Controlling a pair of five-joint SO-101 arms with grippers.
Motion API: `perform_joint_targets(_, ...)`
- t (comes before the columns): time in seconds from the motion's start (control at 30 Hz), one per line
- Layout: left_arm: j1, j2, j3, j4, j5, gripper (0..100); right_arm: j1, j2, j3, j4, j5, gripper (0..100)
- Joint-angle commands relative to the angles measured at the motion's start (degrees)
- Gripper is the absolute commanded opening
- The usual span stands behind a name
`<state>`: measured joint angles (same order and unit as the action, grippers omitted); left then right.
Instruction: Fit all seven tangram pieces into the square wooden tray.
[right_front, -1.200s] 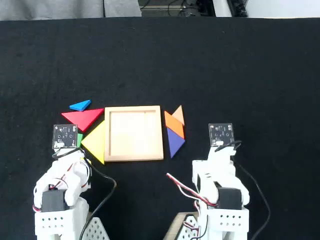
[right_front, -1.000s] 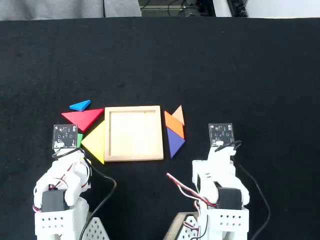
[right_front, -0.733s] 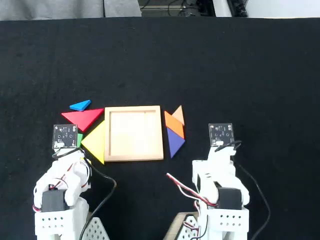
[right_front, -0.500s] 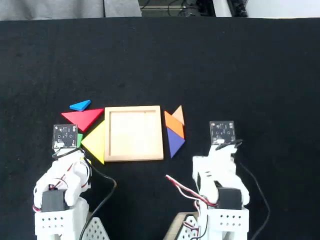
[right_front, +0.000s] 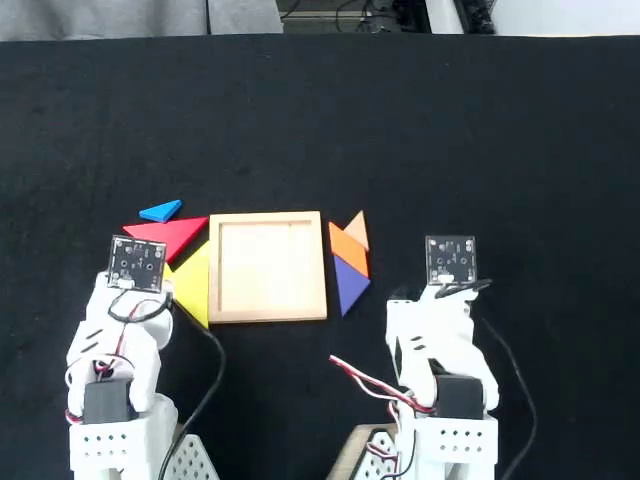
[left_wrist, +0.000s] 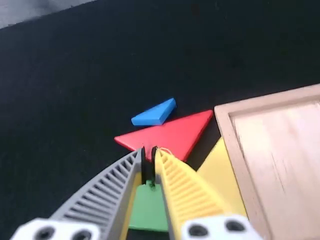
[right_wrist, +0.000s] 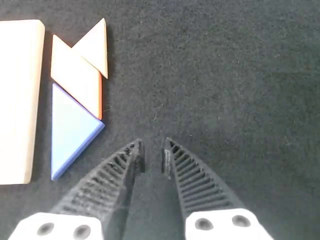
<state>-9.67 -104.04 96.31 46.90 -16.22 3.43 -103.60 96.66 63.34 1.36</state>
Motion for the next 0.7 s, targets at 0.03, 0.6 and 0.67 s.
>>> perform_joint_targets(0.03, 1.5, -0.4, 1.0, -1.1, 0.9, 6, 0.4, -4.9, -0.1, -1.2, -0.4, 7.8)
perform_joint_targets(0.6, 1.5, -0.4, 1.0, -12.7, 1.3, 6, -7.2, -4.8, -0.1, -40.6, -0.3, 7.8)
perform_joint_targets(0.67, 1.4, -0.4, 1.0, -11.0, 1.3, 6, -7.3, -4.8, -0.1, -42.3, -0.5, 7.8)
